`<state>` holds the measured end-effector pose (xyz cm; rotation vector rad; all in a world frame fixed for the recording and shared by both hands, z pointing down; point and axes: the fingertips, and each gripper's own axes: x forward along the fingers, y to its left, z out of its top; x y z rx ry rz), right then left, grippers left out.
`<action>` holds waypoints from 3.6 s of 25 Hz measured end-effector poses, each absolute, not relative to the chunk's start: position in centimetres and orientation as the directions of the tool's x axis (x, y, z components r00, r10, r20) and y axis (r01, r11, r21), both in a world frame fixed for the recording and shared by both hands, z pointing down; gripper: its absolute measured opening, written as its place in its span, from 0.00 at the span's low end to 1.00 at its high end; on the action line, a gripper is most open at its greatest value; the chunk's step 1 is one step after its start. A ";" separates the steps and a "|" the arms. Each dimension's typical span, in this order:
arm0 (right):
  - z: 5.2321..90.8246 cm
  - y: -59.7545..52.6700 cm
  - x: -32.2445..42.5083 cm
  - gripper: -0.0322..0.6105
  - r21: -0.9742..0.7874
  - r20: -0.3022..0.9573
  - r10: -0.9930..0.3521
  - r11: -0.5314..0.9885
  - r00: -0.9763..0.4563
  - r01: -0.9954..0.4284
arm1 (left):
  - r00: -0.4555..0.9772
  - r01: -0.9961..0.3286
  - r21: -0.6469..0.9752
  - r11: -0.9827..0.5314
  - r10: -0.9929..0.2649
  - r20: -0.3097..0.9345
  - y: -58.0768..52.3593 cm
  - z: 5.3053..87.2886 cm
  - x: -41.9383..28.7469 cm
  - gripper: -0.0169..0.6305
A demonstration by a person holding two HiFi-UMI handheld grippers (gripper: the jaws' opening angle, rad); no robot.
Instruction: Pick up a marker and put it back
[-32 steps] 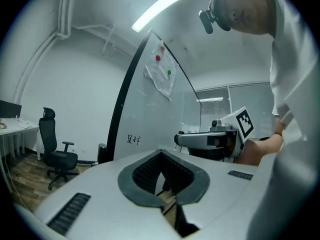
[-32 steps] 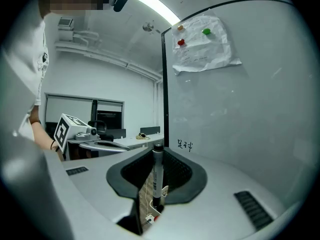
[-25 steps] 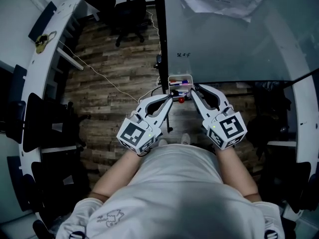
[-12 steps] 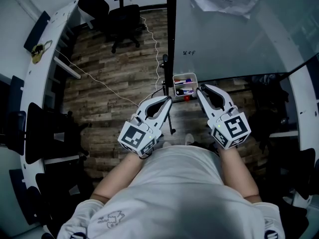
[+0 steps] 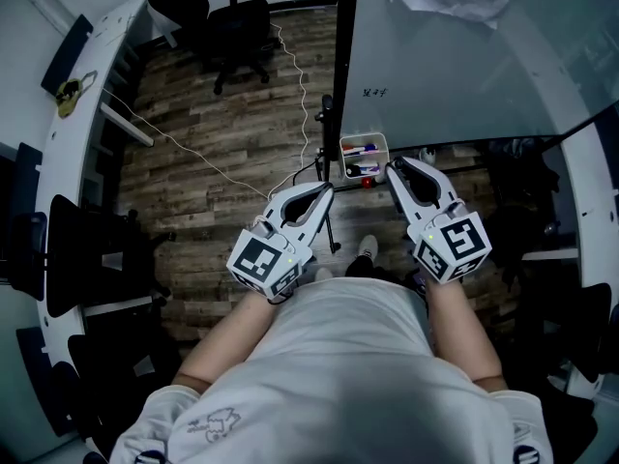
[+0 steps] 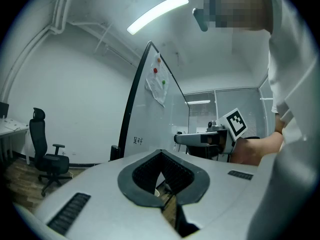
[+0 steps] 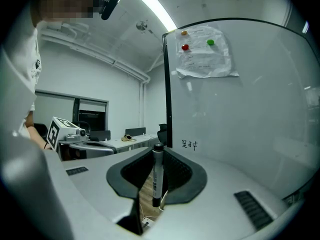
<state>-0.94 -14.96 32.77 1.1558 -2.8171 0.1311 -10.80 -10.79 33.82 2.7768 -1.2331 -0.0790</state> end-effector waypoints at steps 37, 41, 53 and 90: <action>43.0 -26.4 1.4 0.16 -0.245 0.266 -0.566 0.743 -0.780 -0.623 | 0.630 -0.773 0.234 -0.589 -0.757 0.173 -21.7 41.0 -7.8 0.03; 44.1 -26.6 1.6 0.16 -0.255 0.277 -0.555 0.744 -0.784 -0.617 | 0.639 -0.764 0.252 -0.594 -0.749 0.175 -21.7 41.8 -7.5 0.03; 46.5 -26.8 1.3 0.16 -0.281 0.289 -0.527 0.752 -0.799 -0.597 | 0.647 -0.757 0.280 -0.590 -0.737 0.196 -22.2 44.0 -6.9 0.03; 49.4 -26.0 0.8 0.22 -0.292 0.372 -0.423 0.792 -0.826 -0.536 | 0.666 -0.741 0.310 -0.595 -0.709 0.230 -22.5 46.4 -5.3 0.03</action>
